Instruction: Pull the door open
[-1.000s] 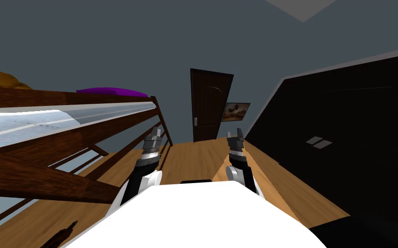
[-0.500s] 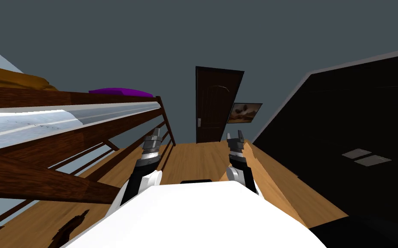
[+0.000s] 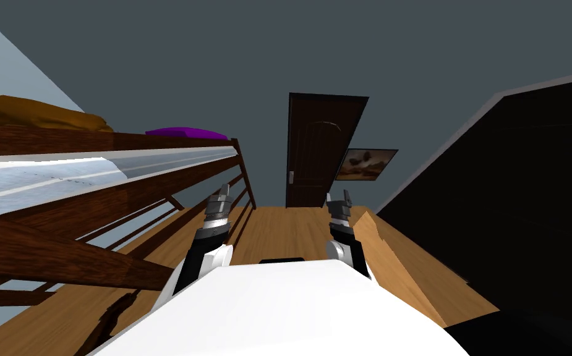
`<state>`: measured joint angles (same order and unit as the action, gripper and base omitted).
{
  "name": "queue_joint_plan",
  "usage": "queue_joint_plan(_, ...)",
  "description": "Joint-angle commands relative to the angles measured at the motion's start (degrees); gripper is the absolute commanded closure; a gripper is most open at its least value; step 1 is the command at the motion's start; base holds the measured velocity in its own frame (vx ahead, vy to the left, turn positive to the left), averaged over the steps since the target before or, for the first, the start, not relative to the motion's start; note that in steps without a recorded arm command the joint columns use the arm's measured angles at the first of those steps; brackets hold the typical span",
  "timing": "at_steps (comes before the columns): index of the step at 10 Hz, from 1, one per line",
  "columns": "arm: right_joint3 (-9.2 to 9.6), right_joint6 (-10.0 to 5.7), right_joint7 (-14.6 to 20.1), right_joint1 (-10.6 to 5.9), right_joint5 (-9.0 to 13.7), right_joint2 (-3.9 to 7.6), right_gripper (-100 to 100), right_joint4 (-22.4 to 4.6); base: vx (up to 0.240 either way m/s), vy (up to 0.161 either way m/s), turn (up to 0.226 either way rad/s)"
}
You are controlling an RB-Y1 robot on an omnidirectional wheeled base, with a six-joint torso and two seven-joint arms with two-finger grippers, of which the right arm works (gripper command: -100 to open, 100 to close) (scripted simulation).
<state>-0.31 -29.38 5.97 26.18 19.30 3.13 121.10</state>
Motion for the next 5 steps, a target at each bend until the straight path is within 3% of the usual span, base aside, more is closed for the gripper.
queue_joint_plan(1, -0.1, -0.29, 0.87, -0.25, 1.76, 0.32, -100, -1.04, 0.1, -0.005, 0.144)
queue_joint_plan(5, -0.26, -1.05, 3.07, -0.35, 6.23, 1.09, -100, -3.28, 0.097, -0.016, 0.168)
